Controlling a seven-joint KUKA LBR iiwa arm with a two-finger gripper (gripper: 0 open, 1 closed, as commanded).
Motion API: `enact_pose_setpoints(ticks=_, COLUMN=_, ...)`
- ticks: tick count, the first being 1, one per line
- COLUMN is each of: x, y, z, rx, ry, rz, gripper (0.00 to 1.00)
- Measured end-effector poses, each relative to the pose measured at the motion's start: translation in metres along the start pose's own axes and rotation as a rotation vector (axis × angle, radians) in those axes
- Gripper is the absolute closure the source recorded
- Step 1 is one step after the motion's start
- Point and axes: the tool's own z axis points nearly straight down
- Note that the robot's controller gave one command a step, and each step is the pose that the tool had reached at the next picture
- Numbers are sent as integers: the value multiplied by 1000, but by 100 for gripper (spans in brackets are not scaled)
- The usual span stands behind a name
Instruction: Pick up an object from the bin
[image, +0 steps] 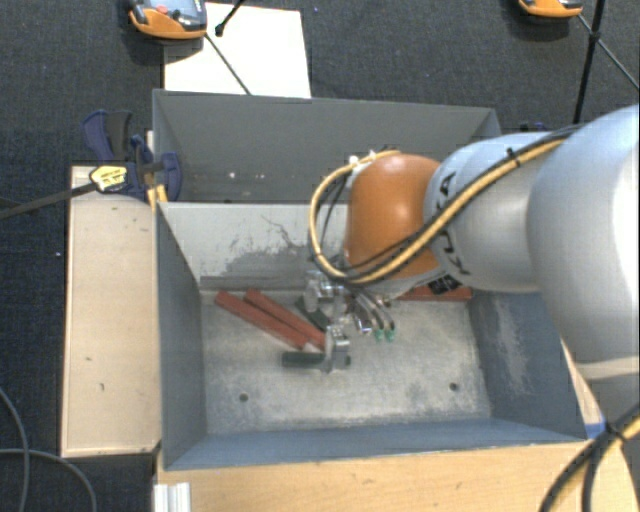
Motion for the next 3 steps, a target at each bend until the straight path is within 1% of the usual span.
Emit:
enact_pose_setpoints(ticks=1, x=4, y=7, z=36, rx=2, ry=3, rz=141, gripper=100)
enact_pose_setpoints(ticks=2, x=4, y=7, z=36, rx=2, ry=3, rz=140, gripper=100)
enact_pose_setpoints(ticks=3, x=17, y=-21, z=-94, rx=2, ry=1, rz=22, gripper=100)
